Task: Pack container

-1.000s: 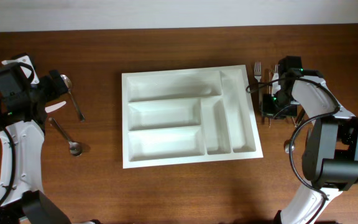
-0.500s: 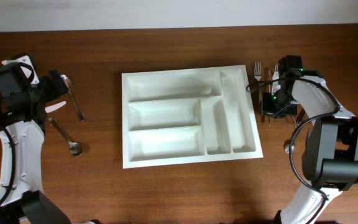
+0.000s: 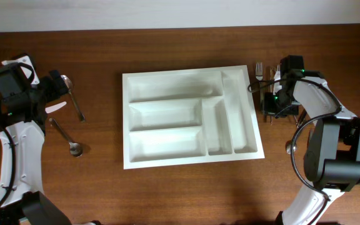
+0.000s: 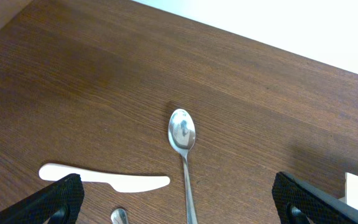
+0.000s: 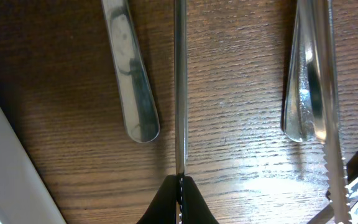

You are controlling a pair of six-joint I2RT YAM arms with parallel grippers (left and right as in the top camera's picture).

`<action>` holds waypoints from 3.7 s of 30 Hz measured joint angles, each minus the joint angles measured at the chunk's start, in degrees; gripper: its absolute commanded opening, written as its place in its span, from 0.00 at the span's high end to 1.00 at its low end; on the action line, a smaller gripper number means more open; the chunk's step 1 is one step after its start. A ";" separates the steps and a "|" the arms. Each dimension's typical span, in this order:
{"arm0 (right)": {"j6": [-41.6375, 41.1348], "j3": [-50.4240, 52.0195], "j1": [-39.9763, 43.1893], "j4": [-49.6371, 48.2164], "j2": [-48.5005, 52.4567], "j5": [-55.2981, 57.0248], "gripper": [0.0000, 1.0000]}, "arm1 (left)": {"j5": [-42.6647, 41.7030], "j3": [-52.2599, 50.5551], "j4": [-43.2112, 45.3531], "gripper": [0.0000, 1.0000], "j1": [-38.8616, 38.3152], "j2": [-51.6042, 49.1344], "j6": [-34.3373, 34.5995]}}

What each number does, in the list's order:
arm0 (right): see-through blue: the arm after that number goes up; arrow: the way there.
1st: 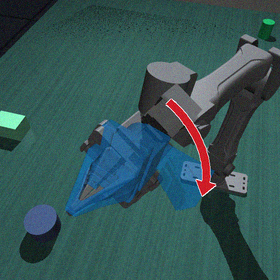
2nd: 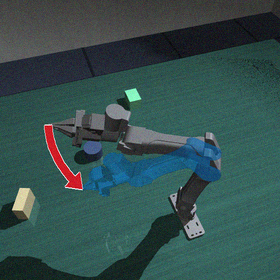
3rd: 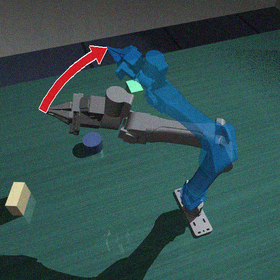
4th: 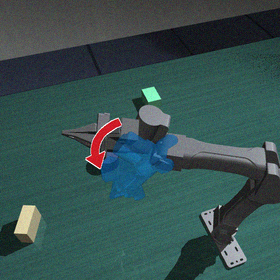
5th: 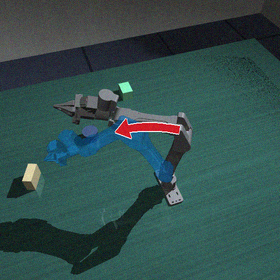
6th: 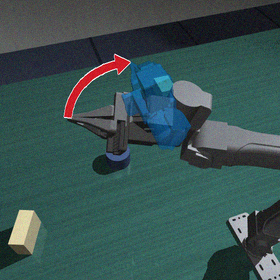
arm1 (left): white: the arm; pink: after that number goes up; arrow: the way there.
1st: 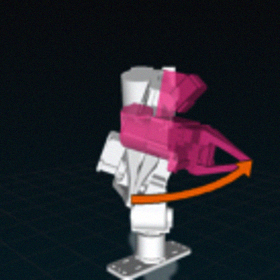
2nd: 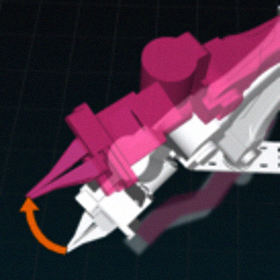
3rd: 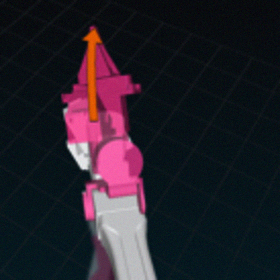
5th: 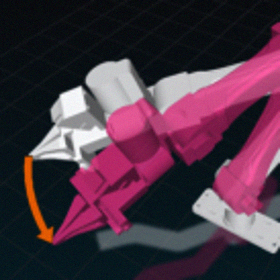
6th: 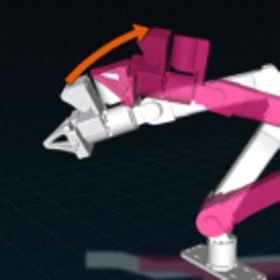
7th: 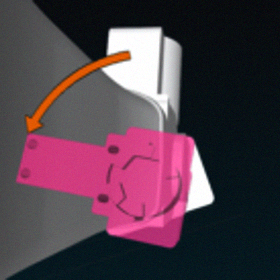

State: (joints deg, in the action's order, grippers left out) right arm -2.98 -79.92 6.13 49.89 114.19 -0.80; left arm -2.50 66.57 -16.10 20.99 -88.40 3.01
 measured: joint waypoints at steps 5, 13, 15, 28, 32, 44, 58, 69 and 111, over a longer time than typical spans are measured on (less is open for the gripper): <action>0.00 0.02 0.72 0.33 0.46 0.15 0.96 | 0.00 0.00 0.00 0.01 0.00 0.00 0.00; 0.00 0.02 2.10 1.68 2.43 0.39 0.96 | 0.00 0.00 0.00 0.01 0.00 0.00 0.00; 0.00 0.02 2.10 1.66 2.43 0.42 0.90 | 0.00 0.00 0.00 0.01 0.00 0.00 0.00; 3.67 -0.83 2.14 -2.43 2.47 0.83 0.30 | 0.00 0.00 0.00 0.01 0.00 0.00 0.00; 5.01 -4.52 2.40 -4.59 2.56 0.83 0.50 | 0.00 0.00 0.00 0.01 0.00 0.00 0.00; 5.27 -13.57 7.96 -4.81 2.78 0.55 0.51 | 0.00 0.00 0.00 0.01 0.00 0.00 0.00; 6.43 -25.42 7.96 -2.36 3.67 -1.20 0.51 | 0.00 0.00 0.00 0.01 0.00 0.00 0.00; 6.58 -25.46 5.33 -0.42 13.97 -5.01 0.66 | 0.00 0.00 0.00 0.01 0.00 0.00 0.00; 6.62 -30.67 5.33 5.88 19.50 -7.08 0.96 | 0.00 0.00 0.00 0.01 0.00 0.00 0.00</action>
State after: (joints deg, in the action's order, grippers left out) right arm 3.64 -110.59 11.46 55.77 133.69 -7.88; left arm -2.50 66.57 -16.10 20.99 -88.40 3.01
